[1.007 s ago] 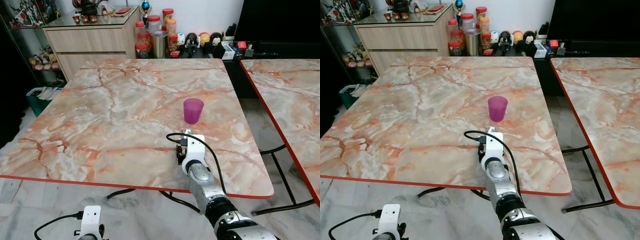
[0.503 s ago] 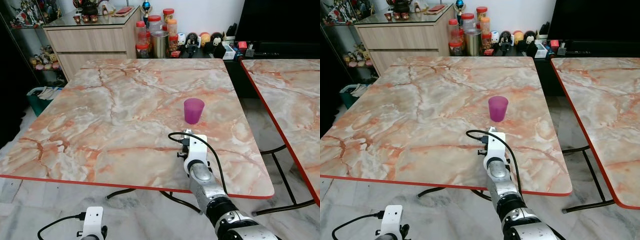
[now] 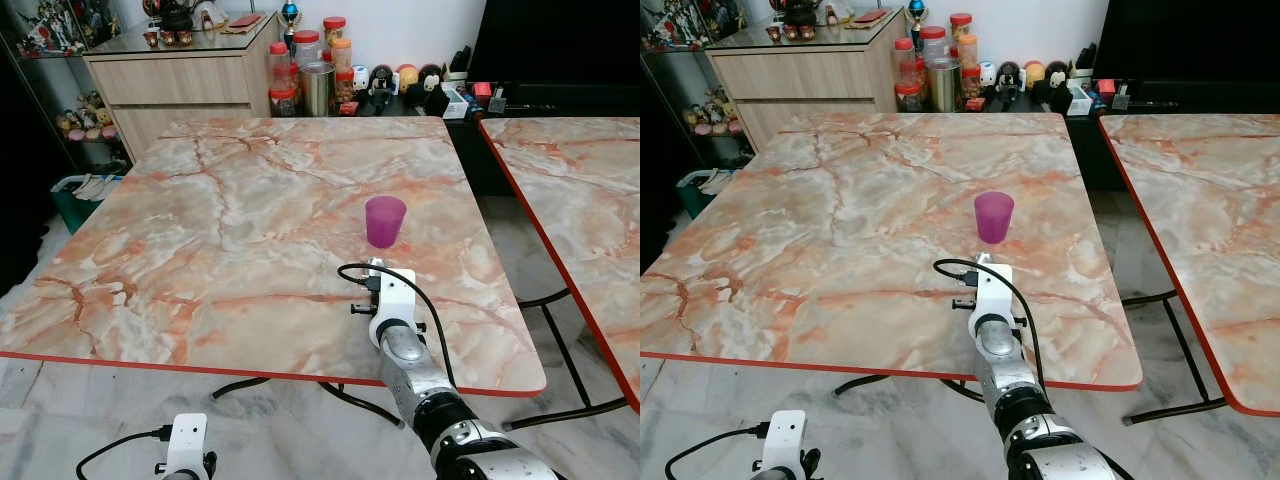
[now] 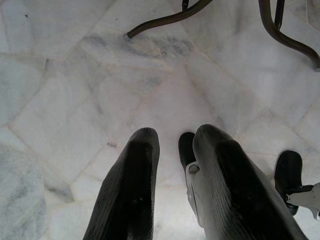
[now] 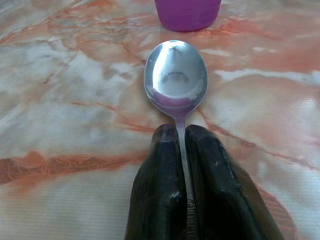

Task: Setting the table

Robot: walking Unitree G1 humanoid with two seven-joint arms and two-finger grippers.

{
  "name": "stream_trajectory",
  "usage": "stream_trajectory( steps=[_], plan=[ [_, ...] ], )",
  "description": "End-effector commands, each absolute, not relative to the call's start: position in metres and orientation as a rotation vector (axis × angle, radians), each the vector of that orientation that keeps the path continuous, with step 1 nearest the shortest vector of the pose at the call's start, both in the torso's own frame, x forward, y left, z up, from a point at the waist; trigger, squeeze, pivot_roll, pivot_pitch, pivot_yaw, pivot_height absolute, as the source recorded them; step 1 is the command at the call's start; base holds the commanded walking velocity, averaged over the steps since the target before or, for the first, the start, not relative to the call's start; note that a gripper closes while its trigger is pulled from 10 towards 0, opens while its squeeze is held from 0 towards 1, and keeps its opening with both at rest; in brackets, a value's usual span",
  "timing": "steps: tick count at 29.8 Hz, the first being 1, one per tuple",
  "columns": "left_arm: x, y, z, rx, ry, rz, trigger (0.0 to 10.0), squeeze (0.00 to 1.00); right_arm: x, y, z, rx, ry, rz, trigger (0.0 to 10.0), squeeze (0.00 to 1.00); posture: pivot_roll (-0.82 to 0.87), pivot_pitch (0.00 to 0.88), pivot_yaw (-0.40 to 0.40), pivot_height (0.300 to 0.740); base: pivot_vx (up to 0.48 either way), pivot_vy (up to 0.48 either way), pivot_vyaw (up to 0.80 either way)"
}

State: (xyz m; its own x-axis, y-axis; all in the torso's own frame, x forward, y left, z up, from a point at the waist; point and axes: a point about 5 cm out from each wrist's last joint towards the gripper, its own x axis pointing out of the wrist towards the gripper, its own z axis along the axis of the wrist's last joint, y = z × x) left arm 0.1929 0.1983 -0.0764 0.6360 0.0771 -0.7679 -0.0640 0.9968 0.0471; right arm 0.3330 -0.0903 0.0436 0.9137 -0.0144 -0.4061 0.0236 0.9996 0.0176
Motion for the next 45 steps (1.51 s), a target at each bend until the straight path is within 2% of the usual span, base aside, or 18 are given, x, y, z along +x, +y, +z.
stream_trajectory(
  steps=[1, 6, 7, 16, 21, 28, 45],
  plan=[
    [0.19, 0.199, -0.078, -0.005, 0.897, 0.093, 10.0, 0.0, 0.329, -0.089, 0.037, 0.019, 0.463, -0.017, 0.0, 0.0, 0.01, 0.0, 0.044, 0.74, 0.0, 0.0, 0.0],
    [0.191, 0.199, -0.078, -0.001, 0.895, 0.097, 10.0, 0.0, 0.332, -0.079, 0.044, 0.014, 0.408, 0.06, 0.0, 0.0, 0.01, 0.0, 0.042, 0.74, 0.0, 0.0, 0.0],
    [0.191, 0.2, -0.078, 0.0, 0.893, 0.103, 10.0, 0.0, 0.334, -0.074, 0.049, 0.002, 0.368, 0.09, 10.0, 0.0, 0.01, 0.0, 0.043, 0.74, 0.0, 0.0, 0.0],
    [0.192, 0.203, -0.077, -0.01, 0.885, 0.141, 10.0, 0.0, 0.341, -0.064, 0.073, -0.025, 0.2, 0.152, 10.0, 0.0, 0.01, 0.0, 0.039, 0.74, 0.0, 0.0, 0.0],
    [0.192, 0.208, -0.075, -0.006, 0.869, 0.184, 10.0, 0.0, 0.346, -0.05, 0.103, -0.072, 0.024, 0.245, 10.0, 0.0, 0.0, 0.0, 0.044, 0.74, 0.0, 0.0, 0.0],
    [0.193, 0.215, -0.073, 0.021, 0.85, 0.222, 10.0, 0.0, 0.347, -0.037, 0.131, -0.077, -0.126, 0.308, 10.0, 0.0, 0.0, 0.0, 0.041, 0.74, 0.0, -0.175, 0.0],
    [0.193, 0.215, -0.073, 0.023, 0.847, 0.237, 10.0, 0.0, 0.34, -0.038, 0.131, -0.073, -0.144, 0.351, 10.0, 0.0, 0.0, 0.0, 0.037, 0.74, 0.0, -0.315, 0.0]
  ],
)
